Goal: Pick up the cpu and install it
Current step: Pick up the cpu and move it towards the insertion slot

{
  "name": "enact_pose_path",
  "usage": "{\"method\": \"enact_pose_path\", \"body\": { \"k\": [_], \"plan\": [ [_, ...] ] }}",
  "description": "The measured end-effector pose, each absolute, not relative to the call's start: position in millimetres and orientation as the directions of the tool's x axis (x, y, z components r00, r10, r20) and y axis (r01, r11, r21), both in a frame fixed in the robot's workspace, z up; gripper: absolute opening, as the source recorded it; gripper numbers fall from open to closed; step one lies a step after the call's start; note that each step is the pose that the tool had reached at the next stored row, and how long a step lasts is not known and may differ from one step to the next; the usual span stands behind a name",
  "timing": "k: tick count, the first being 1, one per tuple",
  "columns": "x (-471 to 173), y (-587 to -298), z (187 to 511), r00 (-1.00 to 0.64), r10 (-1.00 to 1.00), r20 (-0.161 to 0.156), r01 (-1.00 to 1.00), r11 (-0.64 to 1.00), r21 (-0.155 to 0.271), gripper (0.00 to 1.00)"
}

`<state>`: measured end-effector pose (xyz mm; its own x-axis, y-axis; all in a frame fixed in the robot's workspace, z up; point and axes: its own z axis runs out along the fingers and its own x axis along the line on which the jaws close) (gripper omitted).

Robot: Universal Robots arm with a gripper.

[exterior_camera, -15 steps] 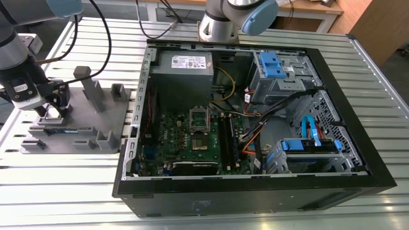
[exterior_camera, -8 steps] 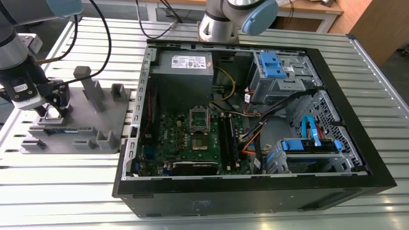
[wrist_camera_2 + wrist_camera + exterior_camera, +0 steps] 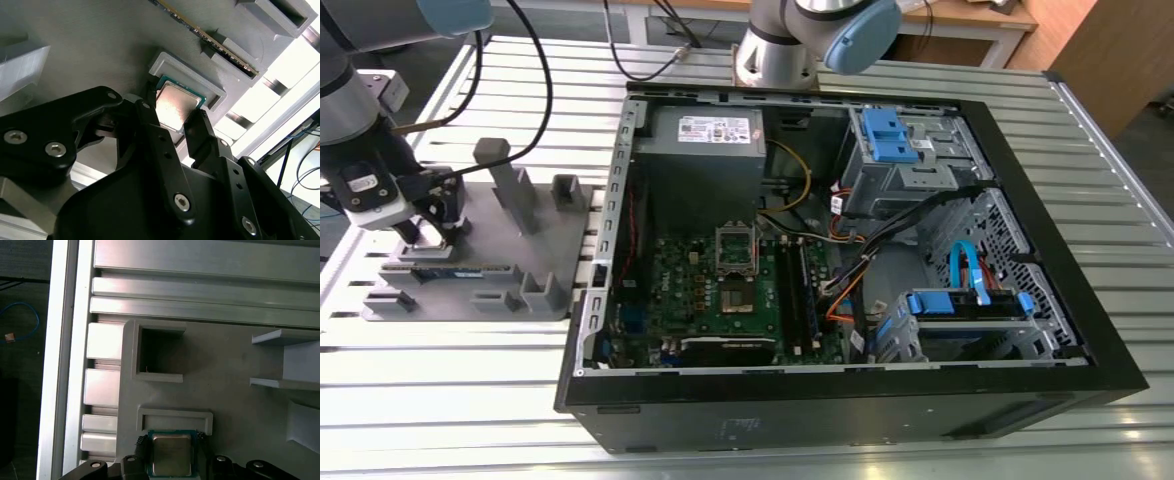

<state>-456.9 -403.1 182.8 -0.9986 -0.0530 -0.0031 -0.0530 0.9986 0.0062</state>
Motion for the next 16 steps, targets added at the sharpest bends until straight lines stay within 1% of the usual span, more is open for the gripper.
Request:
{"method": "enact_pose_path", "body": {
  "k": [16],
  "plan": [
    [-457.0,-403.1,187.3,-0.999,-0.053,-0.003,-0.053,0.999,0.006,0.47]
  ]
}}
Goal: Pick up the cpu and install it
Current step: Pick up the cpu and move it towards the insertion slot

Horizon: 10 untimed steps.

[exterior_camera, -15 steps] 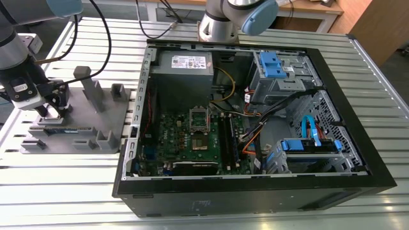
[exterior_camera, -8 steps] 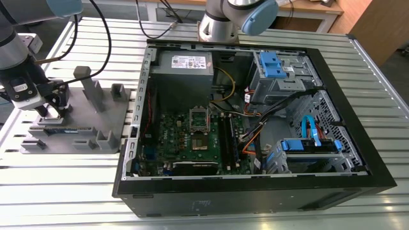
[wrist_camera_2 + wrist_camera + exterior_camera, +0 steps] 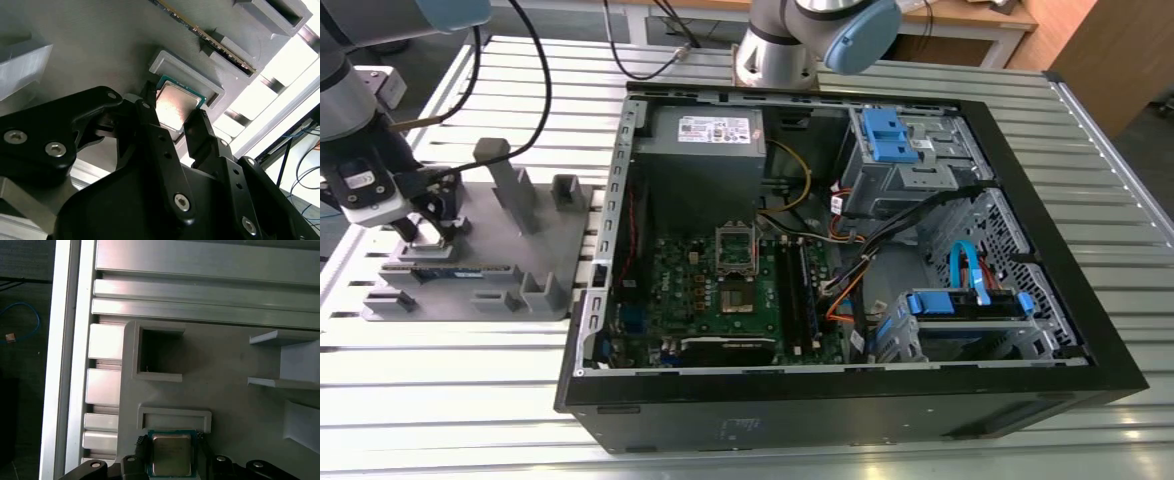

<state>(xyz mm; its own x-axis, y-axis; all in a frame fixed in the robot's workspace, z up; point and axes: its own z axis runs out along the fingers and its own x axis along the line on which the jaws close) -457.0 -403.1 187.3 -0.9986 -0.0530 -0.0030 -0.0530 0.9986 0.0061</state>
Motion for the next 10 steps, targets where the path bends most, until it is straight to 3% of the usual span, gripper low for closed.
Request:
{"method": "enact_pose_path", "body": {
  "k": [10],
  "plan": [
    [-456.9,-403.1,192.3,-0.999,-0.053,-0.003,-0.053,0.999,0.006,0.47]
  ]
}}
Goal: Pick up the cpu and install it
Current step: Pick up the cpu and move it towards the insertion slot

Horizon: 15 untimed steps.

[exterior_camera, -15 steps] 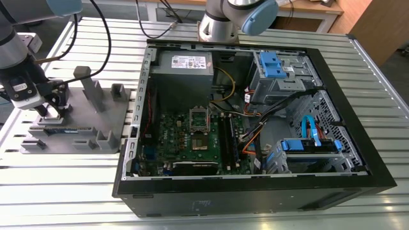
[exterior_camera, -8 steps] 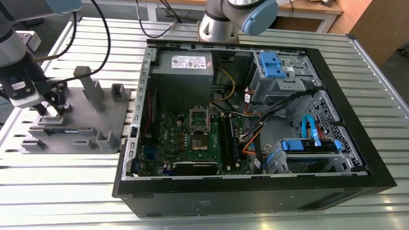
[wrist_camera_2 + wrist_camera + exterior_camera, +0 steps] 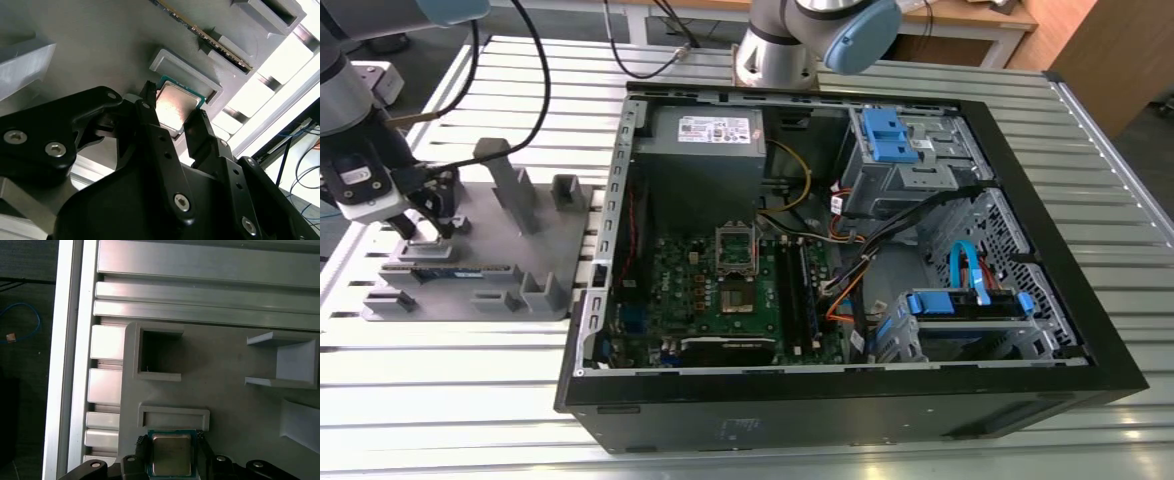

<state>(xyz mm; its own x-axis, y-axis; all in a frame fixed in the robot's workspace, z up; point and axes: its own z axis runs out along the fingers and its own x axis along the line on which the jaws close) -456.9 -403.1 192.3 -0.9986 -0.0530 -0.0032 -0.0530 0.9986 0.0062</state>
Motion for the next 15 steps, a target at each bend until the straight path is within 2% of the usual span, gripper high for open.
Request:
{"method": "enact_pose_path", "body": {
  "k": [15],
  "plan": [
    [-457.0,-403.1,183.2,-0.999,-0.053,-0.003,-0.053,0.999,0.006,0.47]
  ]
}}
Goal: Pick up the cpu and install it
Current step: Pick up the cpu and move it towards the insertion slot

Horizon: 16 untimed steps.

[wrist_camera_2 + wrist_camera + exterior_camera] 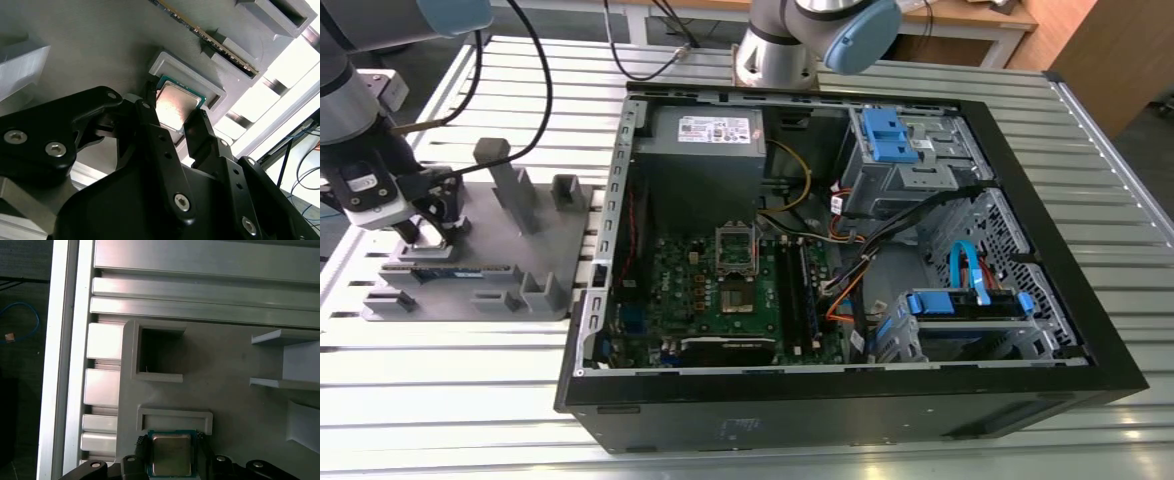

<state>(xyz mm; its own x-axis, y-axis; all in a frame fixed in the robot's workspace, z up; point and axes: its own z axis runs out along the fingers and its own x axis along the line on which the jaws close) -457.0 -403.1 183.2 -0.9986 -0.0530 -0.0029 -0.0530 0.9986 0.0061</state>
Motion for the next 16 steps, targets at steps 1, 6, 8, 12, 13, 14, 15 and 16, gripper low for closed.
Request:
{"method": "enact_pose_path", "body": {
  "k": [1,6,8,12,13,14,15,16],
  "plan": [
    [-457.0,-403.1,183.2,-0.999,-0.053,-0.003,-0.053,0.999,0.006,0.47],
    [-457.0,-403.1,182.6,-0.999,-0.053,-0.003,-0.053,0.999,0.006,0.47],
    [-457.0,-403.1,182.6,-0.999,-0.053,-0.003,-0.053,0.999,0.006,0.47],
    [-457.0,-403.1,182.4,-0.999,-0.053,-0.003,-0.053,0.999,0.006,0.47],
    [-457.0,-403.1,182.4,-0.999,-0.053,-0.003,-0.053,0.999,0.006,0.47],
    [-457.0,-403.1,182.4,-0.999,-0.053,-0.003,-0.053,0.999,0.006,0.47],
    [-456.9,-403.1,182.3,-0.999,-0.053,-0.003,-0.053,0.999,0.006,0.47],
    [-457.0,-403.1,182.3,-0.999,-0.053,-0.003,-0.053,0.999,0.006,0.47]
  ]
}}
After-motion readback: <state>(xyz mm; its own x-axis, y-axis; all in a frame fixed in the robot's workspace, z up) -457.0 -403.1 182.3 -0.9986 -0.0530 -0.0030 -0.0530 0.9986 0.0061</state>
